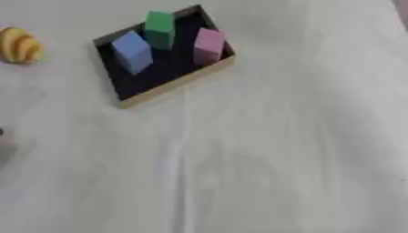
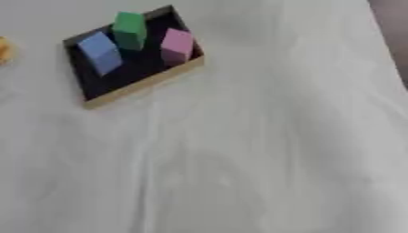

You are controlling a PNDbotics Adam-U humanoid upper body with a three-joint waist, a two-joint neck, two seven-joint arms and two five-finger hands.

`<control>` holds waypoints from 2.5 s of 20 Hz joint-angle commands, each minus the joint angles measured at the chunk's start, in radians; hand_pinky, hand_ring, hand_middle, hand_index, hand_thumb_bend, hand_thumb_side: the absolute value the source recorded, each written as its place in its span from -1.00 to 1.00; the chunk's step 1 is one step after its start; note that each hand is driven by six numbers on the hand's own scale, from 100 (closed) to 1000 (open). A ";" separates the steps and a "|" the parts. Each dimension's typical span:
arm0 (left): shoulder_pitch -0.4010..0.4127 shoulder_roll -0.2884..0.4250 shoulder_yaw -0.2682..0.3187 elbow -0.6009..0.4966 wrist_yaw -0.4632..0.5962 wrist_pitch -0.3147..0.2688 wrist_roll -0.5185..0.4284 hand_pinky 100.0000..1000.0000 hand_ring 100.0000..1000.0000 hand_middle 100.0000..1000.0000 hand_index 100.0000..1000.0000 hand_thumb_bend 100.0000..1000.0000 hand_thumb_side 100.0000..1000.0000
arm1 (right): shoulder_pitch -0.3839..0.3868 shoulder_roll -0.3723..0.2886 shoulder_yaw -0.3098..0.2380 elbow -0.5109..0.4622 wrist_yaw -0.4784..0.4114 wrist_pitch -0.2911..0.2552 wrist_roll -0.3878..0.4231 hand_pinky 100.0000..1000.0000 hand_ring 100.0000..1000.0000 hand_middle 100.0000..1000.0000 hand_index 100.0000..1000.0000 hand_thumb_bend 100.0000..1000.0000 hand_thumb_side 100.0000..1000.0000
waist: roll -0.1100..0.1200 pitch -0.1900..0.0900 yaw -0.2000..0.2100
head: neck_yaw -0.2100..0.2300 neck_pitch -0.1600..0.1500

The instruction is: Pick up objects on the table and place them in the box.

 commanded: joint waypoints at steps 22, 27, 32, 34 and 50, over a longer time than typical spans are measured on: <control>0.021 0.023 0.031 0.004 0.026 0.070 -0.087 0.73 0.66 0.63 0.77 -0.10 -1.00 | 0.022 -0.037 0.018 0.022 0.016 0.019 0.024 0.84 0.73 0.71 0.64 -1.00 0.12 | 0.027 -0.126 -0.005 | 0.057 0.061; 0.020 0.024 0.026 0.015 0.030 0.069 -0.095 0.73 0.67 0.64 0.77 -0.09 -1.00 | 0.031 -0.036 0.022 0.025 0.018 0.020 0.030 0.84 0.73 0.72 0.64 -1.00 0.13 | 0.028 -0.140 -0.006 | 0.065 0.064; 0.020 0.025 0.023 0.030 0.030 0.075 -0.107 0.74 0.68 0.65 0.77 -0.07 -1.00 | 0.035 -0.033 0.019 0.024 0.014 0.020 0.026 0.84 0.73 0.72 0.64 -1.00 0.13 | 0.025 -0.138 -0.004 | 0.081 0.063; 0.018 0.024 0.021 0.038 0.030 0.077 -0.112 0.75 0.69 0.65 0.77 -0.07 -1.00 | 0.036 -0.032 0.019 0.024 0.013 0.020 0.025 0.84 0.73 0.72 0.64 -1.00 0.14 | 0.025 -0.136 -0.004 | 0.091 0.062; -0.001 0.020 0.001 0.121 0.023 0.089 -0.157 0.77 0.71 0.64 0.74 0.00 -1.00 | 0.041 -0.023 0.016 0.024 0.002 0.017 0.018 0.84 0.74 0.72 0.64 -1.00 0.14 | 0.019 -0.104 -0.007 | 0.150 0.040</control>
